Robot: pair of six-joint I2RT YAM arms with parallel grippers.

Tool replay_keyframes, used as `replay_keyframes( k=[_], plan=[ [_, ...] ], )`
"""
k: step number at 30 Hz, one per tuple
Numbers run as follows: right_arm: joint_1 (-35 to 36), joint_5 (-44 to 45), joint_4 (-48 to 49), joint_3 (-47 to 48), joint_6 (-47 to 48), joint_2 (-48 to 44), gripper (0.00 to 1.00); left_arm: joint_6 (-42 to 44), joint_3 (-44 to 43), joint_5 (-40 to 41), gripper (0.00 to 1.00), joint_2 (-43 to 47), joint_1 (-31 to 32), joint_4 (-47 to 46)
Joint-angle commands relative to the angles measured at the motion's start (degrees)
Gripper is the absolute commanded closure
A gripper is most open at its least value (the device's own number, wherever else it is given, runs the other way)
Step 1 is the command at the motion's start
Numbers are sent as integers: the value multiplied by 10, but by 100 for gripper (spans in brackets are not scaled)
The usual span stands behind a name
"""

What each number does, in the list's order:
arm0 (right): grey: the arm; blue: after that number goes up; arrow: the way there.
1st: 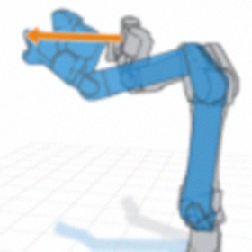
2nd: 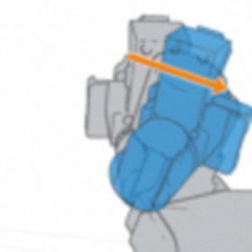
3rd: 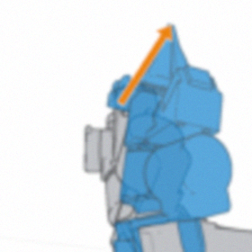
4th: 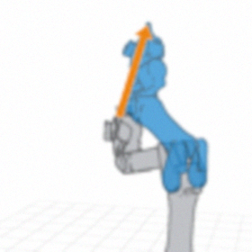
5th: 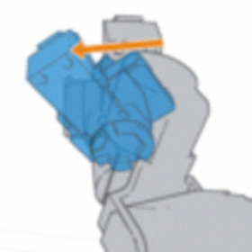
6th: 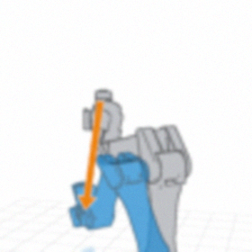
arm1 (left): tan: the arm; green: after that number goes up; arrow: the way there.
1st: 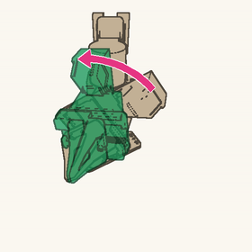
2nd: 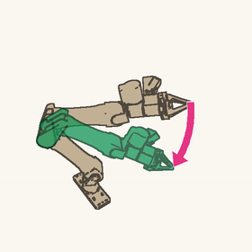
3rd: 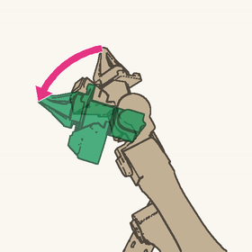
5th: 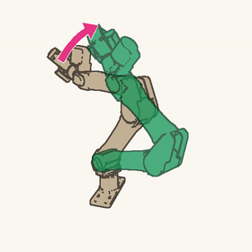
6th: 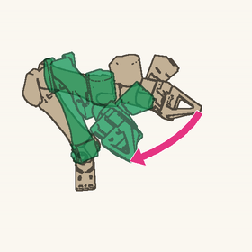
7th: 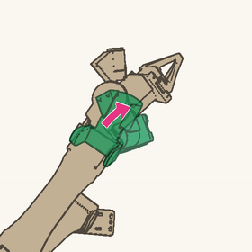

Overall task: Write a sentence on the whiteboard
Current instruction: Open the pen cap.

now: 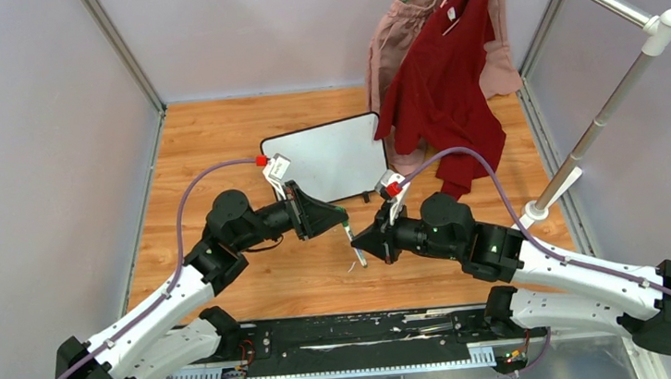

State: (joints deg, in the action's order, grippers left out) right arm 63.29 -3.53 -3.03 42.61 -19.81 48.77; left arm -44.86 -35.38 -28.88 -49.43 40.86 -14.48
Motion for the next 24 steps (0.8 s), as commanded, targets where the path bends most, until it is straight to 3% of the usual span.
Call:
replay_keyframes(
  k=[1,2,3,5,6,10,18,24],
  plan=[
    [8,-7,20,21,-9,-3,100,0,0,-11,96,12,8,-18],
    [8,-11,21,21,-11,-6,100,0,1,-9,100,16,8,-18],
    [8,-15,23,19,-14,-9,93,0,4,-8,100,20,8,-18],
    [8,-17,34,11,-29,-17,63,0,7,-2,100,32,8,-18],
    [8,-14,49,6,-40,-21,54,0,9,3,100,38,8,-18],
    [7,-11,110,-17,-91,-28,35,-6,17,24,100,71,8,-22],
    [6,-61,215,-20,-149,10,35,-34,20,25,100,107,8,-35],
    [6,-80,258,-16,-175,40,51,-46,22,28,100,137,8,-38]
  ],
)
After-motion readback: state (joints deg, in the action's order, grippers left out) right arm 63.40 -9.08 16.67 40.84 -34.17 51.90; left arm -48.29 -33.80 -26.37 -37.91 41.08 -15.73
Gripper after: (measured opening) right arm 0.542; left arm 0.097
